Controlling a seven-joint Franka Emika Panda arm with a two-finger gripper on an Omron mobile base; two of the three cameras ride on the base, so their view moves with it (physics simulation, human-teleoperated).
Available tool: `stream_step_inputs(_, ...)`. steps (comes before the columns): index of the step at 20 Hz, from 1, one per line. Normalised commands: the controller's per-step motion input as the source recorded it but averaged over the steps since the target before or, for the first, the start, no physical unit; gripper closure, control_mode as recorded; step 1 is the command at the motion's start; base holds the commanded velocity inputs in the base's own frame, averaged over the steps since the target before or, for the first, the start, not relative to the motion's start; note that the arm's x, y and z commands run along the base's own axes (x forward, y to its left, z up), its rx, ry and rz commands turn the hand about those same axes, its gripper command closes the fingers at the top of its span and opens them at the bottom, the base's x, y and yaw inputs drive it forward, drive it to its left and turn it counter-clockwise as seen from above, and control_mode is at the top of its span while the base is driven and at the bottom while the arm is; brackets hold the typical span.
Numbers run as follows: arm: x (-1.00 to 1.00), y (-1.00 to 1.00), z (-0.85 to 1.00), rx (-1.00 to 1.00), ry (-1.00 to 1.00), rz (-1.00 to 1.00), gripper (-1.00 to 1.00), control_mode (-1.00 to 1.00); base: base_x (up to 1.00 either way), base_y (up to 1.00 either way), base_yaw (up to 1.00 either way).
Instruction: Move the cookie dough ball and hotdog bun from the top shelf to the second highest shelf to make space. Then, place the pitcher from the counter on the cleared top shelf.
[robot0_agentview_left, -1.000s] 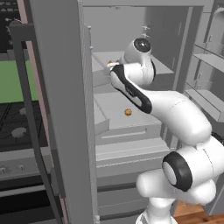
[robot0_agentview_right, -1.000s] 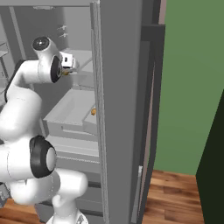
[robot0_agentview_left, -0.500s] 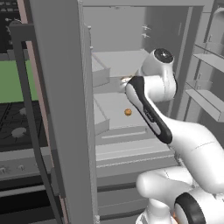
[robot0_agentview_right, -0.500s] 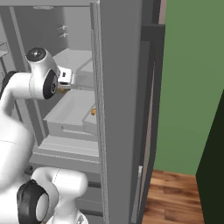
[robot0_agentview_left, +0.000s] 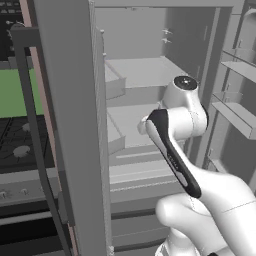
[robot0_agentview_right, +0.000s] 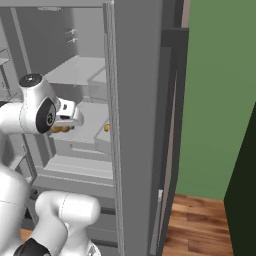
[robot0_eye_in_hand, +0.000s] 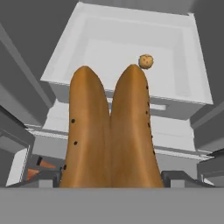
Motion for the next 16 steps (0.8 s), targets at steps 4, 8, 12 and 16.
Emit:
stream_step_inputs(4,0.0,0.0,-0.58,-0.03,0.09,0.0,1.0,-1.0,0.0,0.0,0.0)
stream_step_inputs(8,0.24,0.0,-0.38,0.0,0.0,0.0,1.0,-1.0,0.0,0.0,0.0)
stream_step_inputs(12,0.48,0.0,-0.28,0.0,0.0,0.0,1.0,-1.0,0.0,0.0,0.0)
stream_step_inputs(16,0.59,0.0,-0.28,0.0,-0.01,0.0,1.0,-1.0,0.0,0.0,0.0)
